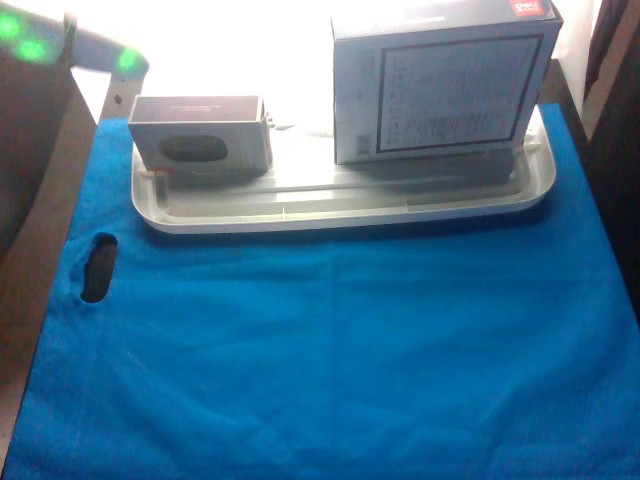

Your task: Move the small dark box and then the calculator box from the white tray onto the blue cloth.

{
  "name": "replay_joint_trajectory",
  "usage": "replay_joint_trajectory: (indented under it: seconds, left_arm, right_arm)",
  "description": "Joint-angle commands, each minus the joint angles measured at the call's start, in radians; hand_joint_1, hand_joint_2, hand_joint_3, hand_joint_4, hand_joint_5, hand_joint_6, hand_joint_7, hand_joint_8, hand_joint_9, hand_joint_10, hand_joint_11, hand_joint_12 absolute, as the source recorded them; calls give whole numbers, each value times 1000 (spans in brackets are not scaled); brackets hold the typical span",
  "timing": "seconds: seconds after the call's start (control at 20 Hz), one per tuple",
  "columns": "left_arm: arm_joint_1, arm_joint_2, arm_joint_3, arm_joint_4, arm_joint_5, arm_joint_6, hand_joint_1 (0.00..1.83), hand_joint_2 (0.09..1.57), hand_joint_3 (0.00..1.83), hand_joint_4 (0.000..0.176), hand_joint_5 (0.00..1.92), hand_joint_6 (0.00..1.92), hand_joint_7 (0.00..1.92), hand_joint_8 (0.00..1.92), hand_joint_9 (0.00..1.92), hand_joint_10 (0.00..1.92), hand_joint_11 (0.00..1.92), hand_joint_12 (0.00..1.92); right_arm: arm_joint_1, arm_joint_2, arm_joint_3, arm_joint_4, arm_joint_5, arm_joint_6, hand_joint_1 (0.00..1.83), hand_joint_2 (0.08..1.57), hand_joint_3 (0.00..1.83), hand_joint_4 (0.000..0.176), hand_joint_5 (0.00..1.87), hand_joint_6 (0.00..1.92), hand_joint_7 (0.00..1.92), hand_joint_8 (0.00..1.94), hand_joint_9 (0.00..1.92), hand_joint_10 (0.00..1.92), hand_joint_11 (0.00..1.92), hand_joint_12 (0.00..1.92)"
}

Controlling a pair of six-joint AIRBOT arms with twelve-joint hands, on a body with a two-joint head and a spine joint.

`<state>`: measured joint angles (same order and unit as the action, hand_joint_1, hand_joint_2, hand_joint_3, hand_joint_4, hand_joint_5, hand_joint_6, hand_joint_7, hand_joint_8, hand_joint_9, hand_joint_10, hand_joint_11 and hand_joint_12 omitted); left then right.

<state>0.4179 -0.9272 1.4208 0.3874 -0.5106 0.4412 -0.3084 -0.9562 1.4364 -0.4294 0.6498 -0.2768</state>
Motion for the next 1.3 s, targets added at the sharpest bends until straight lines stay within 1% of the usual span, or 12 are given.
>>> replay_joint_trajectory:
  seconds: [0.0, 0.15, 0.2, 0.25, 0.45, 0.5, 0.6, 0.7, 0.8, 1.05, 1.15, 1.25]
  left_arm:
    - [-19, -3, 3, -22, -94, -6, 450, 808, 25, 111, 0, 0, 0, 0, 0, 0, 0, 0]
    - [-67, -24, 42, 121, -48, -137, 442, 813, 19, 69, 0, 0, 0, 0, 0, 0, 72, 31]
    - [-88, -35, 59, 177, -29, -197, 428, 761, 0, 96, 0, 0, 0, 0, 0, 0, 14, 5]
    - [-112, -47, 78, 276, 8, -275, 381, 745, 0, 65, 0, 0, 0, 0, 0, 0, 2, 0]
    - [-154, -60, 89, 567, 85, -457, 281, 860, 11, 19, 0, 0, 0, 0, 0, 0, 0, 0]
    - [-160, -62, 89, 623, 94, -490, 267, 887, 16, 44, 0, 0, 0, 0, 0, 0, 0, 0]
    - [-176, -74, 97, 769, 113, -597, 382, 868, 2, 16, 0, 0, 0, 0, 33, 13, 33, 14]
    - [-177, -99, 113, 888, 119, -696, 475, 842, 0, 55, 0, 0, 0, 0, 49, 15, 43, 17]
    - [-174, -125, 127, 1022, 121, -796, 506, 839, 0, 50, 14, 5, 5, 2, 21, 2, 42, 16]
    - [-135, -169, 160, 1159, 127, -911, 555, 876, 2, 71, 37, 1, 139, 11, 96, 13, 101, 54]
    - [-107, -183, 169, 1171, 127, -918, 555, 862, 3, 61, 34, 0, 226, 5, 232, 25, 152, 96]
    - [-93, -195, 182, 1177, 132, -931, 547, 876, 0, 42, 7, 7, 189, 0, 266, 2, 49, 386]
  right_arm:
    - [17, -3, 4, 44, 100, 5, 684, 747, 6, 68, 0, 0, 0, 0, 0, 0, 0, 0]
    - [17, -3, 4, 44, 100, 5, 690, 757, 9, 70, 0, 0, 0, 0, 0, 0, 0, 0]
    - [17, -3, 4, 44, 100, 5, 717, 769, 12, 77, 0, 0, 0, 0, 0, 0, 0, 0]
    - [17, -3, 4, 44, 100, 5, 734, 781, 16, 76, 0, 0, 0, 0, 0, 0, 0, 0]
    - [17, -9, 5, 41, 100, 5, 856, 774, 4, 70, 0, 0, 0, 0, 0, 0, 48, 20]
    - [17, -12, 8, 41, 100, 5, 859, 758, 0, 74, 0, 0, 0, 0, 0, 0, 51, 21]
    - [17, -18, 12, 42, 100, 5, 884, 748, 0, 49, 10, 4, 0, 0, 8, 3, 83, 34]
    - [17, -24, 15, 42, 100, 5, 922, 779, 8, 32, 28, 9, 0, 0, 37, 13, 124, 50]
    - [17, -28, 16, 42, 101, 5, 922, 745, 0, 1, 13, 1, 0, 0, 44, 12, 155, 63]
    - [16, -31, 17, 41, 101, 5, 881, 721, 0, 40, 38, 7, 0, 0, 66, 11, 168, 74]
    - [15, -32, 17, 41, 101, 5, 835, 729, 0, 8, 14, 0, 0, 0, 27, 0, 135, 64]
    - [13, -32, 17, 41, 101, 5, 838, 706, 0, 29, 62, 19, 6, 2, 40, 7, 127, 63]
